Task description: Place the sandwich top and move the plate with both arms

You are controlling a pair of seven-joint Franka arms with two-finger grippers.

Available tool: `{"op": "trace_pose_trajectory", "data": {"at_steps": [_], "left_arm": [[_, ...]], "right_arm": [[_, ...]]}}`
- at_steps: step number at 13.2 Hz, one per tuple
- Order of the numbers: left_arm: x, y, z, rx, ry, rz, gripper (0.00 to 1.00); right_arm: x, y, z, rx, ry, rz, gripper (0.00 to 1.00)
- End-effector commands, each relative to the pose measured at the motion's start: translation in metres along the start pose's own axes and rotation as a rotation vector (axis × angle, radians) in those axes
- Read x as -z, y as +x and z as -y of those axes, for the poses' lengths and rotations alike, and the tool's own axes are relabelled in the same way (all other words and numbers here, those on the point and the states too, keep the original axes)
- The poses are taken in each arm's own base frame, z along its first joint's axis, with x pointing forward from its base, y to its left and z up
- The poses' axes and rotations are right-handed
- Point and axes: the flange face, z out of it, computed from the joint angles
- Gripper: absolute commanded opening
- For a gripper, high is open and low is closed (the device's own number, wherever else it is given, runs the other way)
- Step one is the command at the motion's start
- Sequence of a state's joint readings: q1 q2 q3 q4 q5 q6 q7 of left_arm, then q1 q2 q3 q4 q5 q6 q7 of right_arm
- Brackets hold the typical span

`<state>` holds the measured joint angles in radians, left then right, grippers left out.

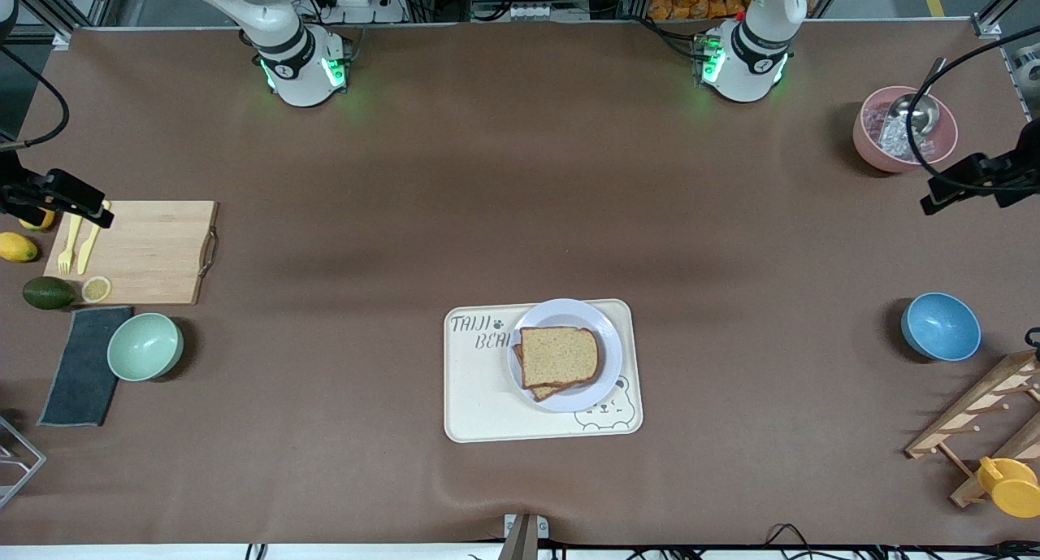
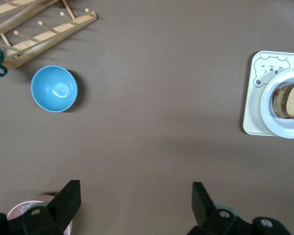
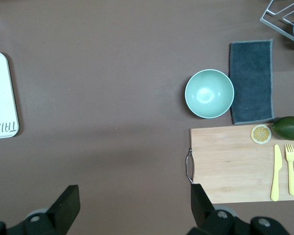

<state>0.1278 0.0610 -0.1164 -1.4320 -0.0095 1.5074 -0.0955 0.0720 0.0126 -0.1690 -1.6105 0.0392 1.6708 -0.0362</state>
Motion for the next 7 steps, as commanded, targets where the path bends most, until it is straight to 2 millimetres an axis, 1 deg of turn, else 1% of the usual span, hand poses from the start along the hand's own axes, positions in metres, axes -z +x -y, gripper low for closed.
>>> {"op": "trace_pose_trajectory", "data": {"at_steps": [1, 2, 3, 5, 7], "left_arm": [[0.008, -0.023, -0.001, -0.022, 0.032, 0.023, 1.00], [0.010, -0.030, -0.006, -0.031, 0.034, 0.021, 1.00], [0.012, -0.033, -0.008, -0.035, 0.034, 0.017, 1.00], [0.015, -0.034, -0.014, -0.046, 0.028, 0.003, 1.00], [0.011, -0.034, -0.018, -0.054, 0.029, 0.013, 1.00]], "right_arm": [[0.004, 0.003, 0.000, -0.007, 0.006, -0.005, 1.00], [0.006, 0.003, 0.000, -0.007, 0.006, -0.009, 1.00], [0.006, 0.003, 0.001, -0.005, 0.006, -0.008, 1.00], [0.008, 0.002, 0.007, -0.002, 0.004, -0.010, 1.00], [0.010, 0.002, 0.007, 0.000, 0.004, -0.013, 1.00]]}}
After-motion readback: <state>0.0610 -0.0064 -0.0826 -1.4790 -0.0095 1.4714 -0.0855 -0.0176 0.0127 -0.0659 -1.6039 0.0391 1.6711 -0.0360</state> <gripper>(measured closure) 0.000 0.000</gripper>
